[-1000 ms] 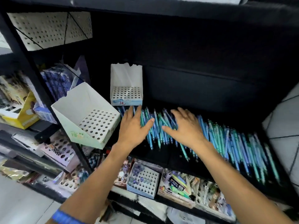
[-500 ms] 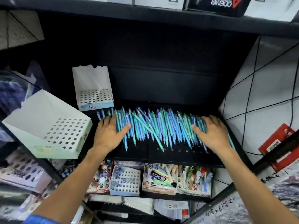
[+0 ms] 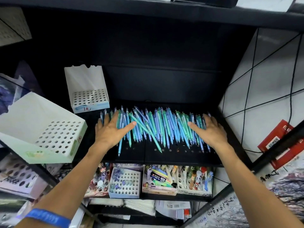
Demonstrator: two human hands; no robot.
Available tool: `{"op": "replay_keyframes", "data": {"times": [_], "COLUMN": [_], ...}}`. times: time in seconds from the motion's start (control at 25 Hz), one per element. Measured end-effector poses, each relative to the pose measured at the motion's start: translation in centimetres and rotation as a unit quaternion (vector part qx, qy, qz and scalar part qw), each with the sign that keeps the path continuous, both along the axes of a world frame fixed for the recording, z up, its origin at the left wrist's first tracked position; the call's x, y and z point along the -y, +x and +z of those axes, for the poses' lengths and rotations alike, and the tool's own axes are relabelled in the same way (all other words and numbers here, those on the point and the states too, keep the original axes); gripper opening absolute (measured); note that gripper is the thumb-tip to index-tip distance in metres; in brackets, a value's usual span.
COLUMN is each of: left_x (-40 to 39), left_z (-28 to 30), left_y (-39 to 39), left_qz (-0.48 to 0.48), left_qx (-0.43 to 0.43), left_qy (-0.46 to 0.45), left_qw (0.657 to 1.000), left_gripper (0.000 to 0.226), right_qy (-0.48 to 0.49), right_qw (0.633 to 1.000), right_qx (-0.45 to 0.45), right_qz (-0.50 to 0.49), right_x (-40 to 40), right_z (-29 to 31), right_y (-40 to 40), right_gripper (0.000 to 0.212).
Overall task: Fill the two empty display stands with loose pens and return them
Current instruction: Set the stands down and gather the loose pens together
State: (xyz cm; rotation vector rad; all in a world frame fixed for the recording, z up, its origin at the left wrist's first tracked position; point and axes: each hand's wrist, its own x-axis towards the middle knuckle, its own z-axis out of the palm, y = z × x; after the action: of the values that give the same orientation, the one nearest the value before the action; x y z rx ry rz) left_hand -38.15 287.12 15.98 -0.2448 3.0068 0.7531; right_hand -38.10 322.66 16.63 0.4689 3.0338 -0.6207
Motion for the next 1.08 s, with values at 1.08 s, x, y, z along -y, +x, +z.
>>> {"op": "replay_keyframes", "data": {"times": [1.08], "left_x": [-2.5], "left_z": [1.8], "left_y": [-0.4], "left_qz": [-0.012], "left_qx": [-0.048], "left_qy": [-0.002], "left_qw": [0.999], "left_gripper": [0.095], "right_qy": [0.001], "right_qw": [0.998], "right_qx": [0.005], "right_qz": [0.062], "right_x": [2.1], "right_z": [1.4], "right_y": [0.1], "right_gripper": [0.100]}}
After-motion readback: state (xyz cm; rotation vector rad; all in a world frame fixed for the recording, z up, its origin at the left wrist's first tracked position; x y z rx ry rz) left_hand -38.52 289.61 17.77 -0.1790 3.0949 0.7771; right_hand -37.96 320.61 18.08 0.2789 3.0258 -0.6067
